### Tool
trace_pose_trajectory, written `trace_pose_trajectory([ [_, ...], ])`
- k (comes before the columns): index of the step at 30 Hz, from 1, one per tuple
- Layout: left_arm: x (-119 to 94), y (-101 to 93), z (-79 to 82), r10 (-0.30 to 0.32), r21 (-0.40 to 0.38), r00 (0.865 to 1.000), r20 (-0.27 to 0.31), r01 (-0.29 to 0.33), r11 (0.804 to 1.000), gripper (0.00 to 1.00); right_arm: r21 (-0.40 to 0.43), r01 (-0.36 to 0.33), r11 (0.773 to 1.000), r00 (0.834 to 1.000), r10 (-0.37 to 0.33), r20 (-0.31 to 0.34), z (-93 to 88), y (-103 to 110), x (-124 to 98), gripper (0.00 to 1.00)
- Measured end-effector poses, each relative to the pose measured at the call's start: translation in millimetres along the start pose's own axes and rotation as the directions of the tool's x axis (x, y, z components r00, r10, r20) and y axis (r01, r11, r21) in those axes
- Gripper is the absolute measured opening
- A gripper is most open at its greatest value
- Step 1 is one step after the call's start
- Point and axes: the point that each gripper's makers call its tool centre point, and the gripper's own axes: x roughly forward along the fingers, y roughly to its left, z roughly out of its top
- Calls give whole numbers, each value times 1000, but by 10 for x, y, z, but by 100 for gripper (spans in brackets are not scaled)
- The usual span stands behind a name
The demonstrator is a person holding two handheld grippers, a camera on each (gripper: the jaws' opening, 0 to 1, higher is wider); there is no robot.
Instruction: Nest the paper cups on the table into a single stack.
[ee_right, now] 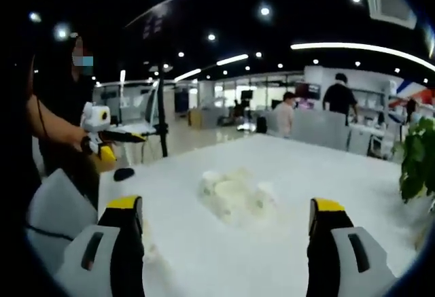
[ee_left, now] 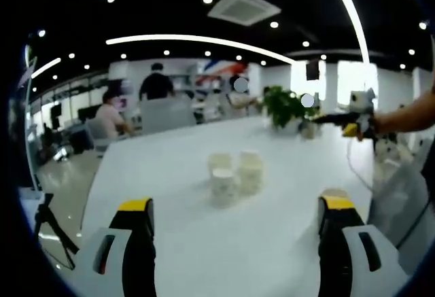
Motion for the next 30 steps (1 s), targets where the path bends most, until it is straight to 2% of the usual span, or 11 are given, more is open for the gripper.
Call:
trace_pose_trajectory([
  [13,59,1,-40,-8,-4,1000,-17,8,1000,98,-12,-17,1000,997,18,81,0,6,94,100],
  [23,78,-47,-23,3,-6,1000,-2,-3,1000,99,-13,-40,999,995,41,87,-89,-44,327,100],
  [30,121,-47,-44,3,-16,1000,-5,-3,1000,98,3,-52,999,994,51,98,-160,-53,581,100],
])
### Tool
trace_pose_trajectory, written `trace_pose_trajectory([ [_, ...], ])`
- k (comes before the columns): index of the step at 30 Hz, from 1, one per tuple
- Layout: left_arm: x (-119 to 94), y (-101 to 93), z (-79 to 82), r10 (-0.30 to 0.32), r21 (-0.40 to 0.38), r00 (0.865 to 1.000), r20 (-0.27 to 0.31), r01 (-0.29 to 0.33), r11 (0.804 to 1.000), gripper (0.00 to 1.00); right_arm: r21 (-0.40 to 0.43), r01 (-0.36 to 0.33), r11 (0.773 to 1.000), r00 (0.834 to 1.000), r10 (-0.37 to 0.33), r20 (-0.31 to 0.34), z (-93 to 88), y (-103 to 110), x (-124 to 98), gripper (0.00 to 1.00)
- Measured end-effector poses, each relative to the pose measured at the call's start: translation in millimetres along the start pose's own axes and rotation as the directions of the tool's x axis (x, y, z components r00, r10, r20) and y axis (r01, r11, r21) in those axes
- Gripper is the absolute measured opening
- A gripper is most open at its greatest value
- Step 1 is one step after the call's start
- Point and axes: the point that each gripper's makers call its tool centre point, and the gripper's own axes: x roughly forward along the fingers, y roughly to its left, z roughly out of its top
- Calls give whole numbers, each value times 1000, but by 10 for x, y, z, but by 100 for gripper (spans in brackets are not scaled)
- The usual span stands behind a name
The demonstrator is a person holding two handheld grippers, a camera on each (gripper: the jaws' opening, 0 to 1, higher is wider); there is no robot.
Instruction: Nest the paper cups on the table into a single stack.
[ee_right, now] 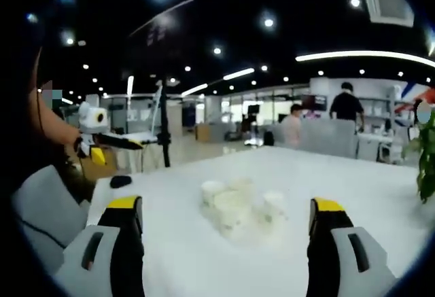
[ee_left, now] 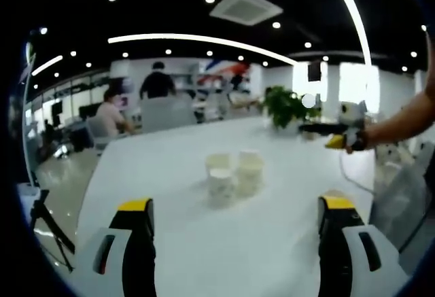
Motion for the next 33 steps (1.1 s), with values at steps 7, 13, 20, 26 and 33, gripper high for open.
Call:
trace_pose_trajectory([
  [7,43,77,-44,-1,-4,1000,-19,1,1000,99,-11,-22,1000,1000,22,-6,-91,-12,248,100],
  [13,37,79,-10,-23,10,1000,-21,23,1000,99,-13,-30,999,1000,30,-6,-148,-53,443,99],
  [20,48,109,10,-16,13,1000,-14,16,1000,99,-24,-67,998,998,66,-18,-249,11,718,96],
  [26,65,141,-17,-6,4,1000,-18,6,1000,98,-20,-94,995,995,94,-42,-394,16,918,91],
  [33,63,147,-75,-5,3,999,-36,5,1000,98,1,-93,996,994,93,-63,-526,-19,1092,87],
])
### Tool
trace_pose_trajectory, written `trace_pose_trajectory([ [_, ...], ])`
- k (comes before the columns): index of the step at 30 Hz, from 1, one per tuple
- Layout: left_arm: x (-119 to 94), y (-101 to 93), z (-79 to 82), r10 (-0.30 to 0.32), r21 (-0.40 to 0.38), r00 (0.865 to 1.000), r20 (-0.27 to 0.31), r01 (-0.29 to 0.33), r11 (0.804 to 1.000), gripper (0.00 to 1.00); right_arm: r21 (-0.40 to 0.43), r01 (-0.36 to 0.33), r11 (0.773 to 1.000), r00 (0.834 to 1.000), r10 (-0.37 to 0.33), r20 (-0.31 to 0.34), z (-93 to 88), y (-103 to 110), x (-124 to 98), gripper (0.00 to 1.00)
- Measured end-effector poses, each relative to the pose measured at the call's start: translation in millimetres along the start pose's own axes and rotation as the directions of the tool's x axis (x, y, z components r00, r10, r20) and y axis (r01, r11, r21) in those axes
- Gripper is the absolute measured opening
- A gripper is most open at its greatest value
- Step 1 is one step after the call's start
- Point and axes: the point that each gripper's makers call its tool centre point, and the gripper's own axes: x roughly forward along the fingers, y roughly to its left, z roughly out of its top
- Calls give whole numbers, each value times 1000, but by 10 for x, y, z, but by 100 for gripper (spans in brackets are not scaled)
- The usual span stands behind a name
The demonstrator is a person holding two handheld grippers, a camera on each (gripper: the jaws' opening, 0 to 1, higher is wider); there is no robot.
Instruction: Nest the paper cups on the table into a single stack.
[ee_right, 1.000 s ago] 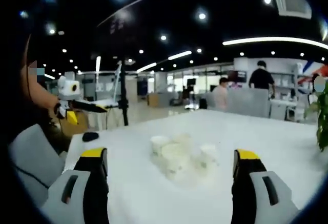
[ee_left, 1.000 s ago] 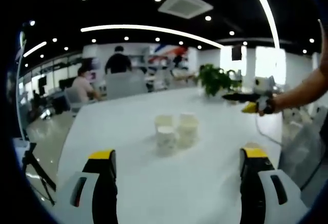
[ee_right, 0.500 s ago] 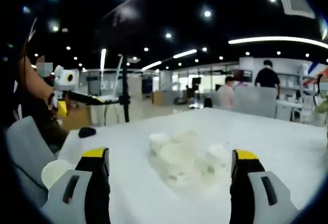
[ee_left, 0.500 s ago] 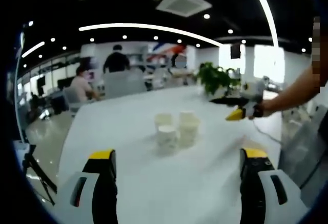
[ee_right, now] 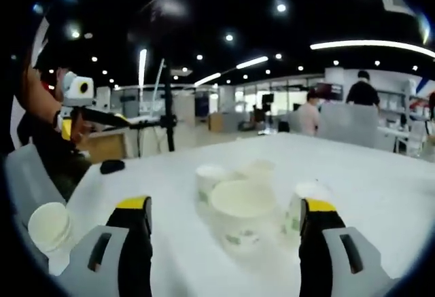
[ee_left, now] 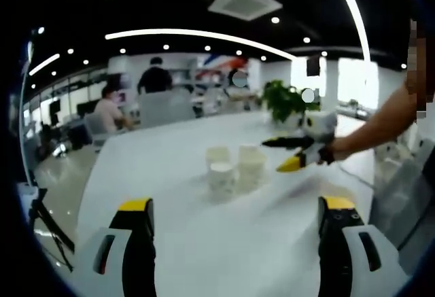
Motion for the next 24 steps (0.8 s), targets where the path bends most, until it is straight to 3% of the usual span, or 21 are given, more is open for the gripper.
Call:
trace_pose_trajectory([
  [12,-14,27,-22,11,0,1000,-10,-11,1000,98,22,10,1000,1000,-10,-18,-141,-83,271,76],
  [24,-45,20,-69,26,-10,1000,-14,-26,1000,98,30,31,999,999,-30,-43,-246,-191,393,60],
])
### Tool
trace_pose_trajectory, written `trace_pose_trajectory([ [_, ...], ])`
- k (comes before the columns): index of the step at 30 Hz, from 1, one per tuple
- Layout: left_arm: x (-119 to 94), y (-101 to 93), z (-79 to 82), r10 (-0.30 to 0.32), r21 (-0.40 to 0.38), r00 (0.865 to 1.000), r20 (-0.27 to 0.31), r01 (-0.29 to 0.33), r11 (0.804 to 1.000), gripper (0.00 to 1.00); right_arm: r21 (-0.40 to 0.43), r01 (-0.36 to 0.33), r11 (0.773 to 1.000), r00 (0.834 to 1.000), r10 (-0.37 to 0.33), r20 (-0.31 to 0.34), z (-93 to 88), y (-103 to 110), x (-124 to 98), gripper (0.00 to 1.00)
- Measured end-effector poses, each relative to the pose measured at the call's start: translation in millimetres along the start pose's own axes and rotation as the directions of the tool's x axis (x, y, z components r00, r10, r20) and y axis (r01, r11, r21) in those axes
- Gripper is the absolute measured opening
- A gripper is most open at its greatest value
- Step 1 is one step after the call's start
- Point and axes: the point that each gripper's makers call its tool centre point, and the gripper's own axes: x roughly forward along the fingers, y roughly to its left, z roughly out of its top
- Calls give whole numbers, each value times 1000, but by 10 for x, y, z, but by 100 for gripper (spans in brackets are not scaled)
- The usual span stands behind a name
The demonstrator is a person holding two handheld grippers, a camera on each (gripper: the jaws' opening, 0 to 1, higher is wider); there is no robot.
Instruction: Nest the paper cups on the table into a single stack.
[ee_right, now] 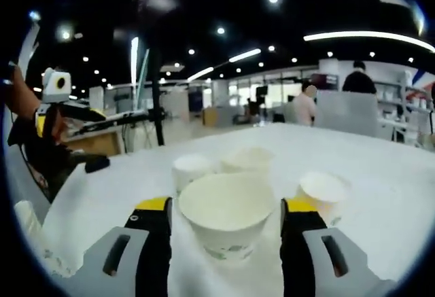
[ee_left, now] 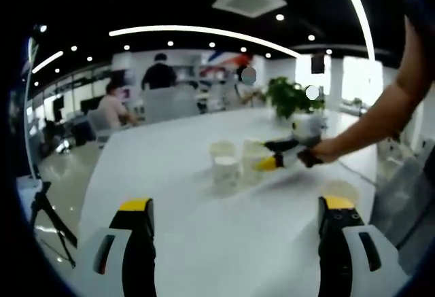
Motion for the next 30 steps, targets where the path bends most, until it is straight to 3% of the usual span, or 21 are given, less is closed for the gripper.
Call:
trace_pose_trajectory([
  [10,36,13,-14,-1,-9,1000,13,1,1000,98,2,-16,1000,999,16,-29,-79,58,77,49],
  [21,-2,11,-34,7,-16,1000,13,-7,1000,98,9,-6,1000,999,6,-35,-90,65,37,46],
  [30,-1,-49,41,6,-42,1000,31,-5,999,98,10,2,1000,1000,-2,-17,58,53,-11,44],
])
